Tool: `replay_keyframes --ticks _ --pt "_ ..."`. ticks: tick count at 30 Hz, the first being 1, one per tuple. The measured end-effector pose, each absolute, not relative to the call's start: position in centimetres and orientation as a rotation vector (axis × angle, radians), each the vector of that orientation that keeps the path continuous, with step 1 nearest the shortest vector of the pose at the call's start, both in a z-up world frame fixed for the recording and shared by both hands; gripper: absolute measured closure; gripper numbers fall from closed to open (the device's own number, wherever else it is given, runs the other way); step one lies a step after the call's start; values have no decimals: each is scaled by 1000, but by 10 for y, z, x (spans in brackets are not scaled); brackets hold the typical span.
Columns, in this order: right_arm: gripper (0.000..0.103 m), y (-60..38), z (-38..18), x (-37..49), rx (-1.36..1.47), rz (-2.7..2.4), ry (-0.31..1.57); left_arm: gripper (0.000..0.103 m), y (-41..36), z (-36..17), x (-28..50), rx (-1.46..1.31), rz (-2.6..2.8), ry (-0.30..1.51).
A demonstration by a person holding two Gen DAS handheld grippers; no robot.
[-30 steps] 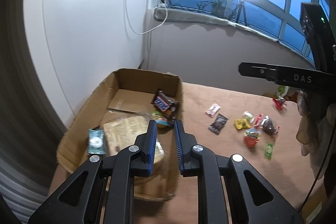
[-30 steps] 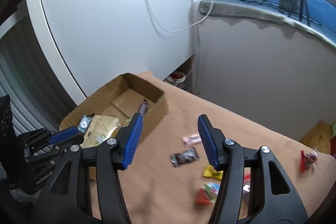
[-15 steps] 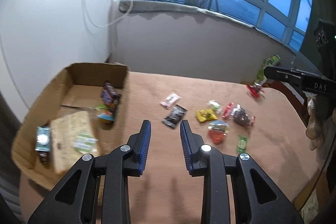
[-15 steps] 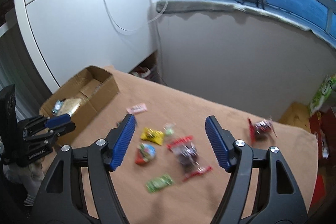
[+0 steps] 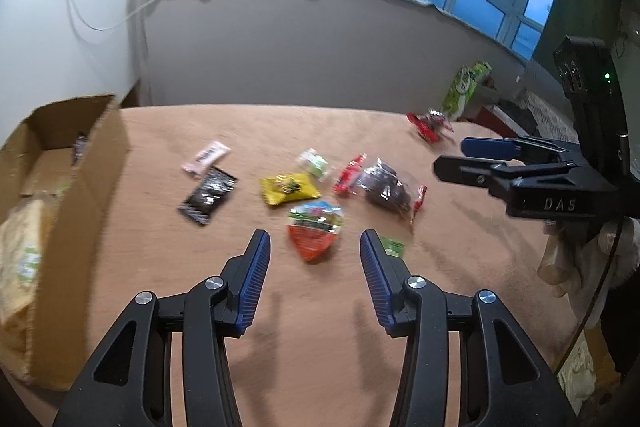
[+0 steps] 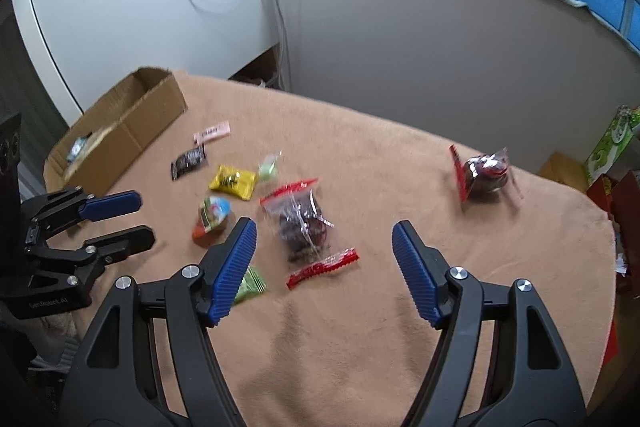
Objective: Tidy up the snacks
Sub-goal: 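Grasp the triangular candy pack with the left tool while the right tool grasps the dried-fruit bag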
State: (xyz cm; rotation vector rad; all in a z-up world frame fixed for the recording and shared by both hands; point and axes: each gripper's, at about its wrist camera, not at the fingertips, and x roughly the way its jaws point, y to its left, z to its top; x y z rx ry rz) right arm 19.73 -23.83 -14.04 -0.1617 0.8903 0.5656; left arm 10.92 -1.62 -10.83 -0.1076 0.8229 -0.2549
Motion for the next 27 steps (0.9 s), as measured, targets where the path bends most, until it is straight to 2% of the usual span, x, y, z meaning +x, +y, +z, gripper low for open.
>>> replay_keyframes --ticks 23,25,27 --pt "29 -208 -188 228 -262 674 981 58 -27 -145 151 -81 -222 913" --pt "29 -205 -189 230 -263 681 985 67 -28 -145 153 -78 -219 912" --pt "30 -203 -189 230 -263 684 984 67 -28 -145 154 -75 -219 911"
